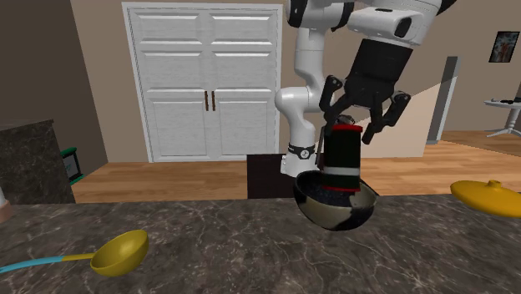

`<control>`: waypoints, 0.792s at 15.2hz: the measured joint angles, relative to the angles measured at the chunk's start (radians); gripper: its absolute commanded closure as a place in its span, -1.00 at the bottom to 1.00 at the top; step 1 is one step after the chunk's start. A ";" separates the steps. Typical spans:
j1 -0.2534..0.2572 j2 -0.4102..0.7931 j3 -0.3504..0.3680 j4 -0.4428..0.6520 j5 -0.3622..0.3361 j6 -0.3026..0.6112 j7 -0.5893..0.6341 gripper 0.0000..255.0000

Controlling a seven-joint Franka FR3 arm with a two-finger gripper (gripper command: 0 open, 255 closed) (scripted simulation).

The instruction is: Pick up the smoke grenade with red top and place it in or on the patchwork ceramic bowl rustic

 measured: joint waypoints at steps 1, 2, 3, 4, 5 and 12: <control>0.000 0.001 0.000 -0.003 0.000 0.004 0.000 1.00; 0.000 0.001 0.000 -0.005 0.000 0.006 0.000 1.00; -0.001 0.001 0.000 -0.006 0.000 0.008 0.000 1.00; -0.001 0.001 0.000 -0.007 0.000 0.008 0.001 1.00; -0.001 0.001 0.000 -0.007 0.000 0.009 0.001 1.00; -0.001 0.001 0.000 -0.007 0.000 0.009 0.001 -1.00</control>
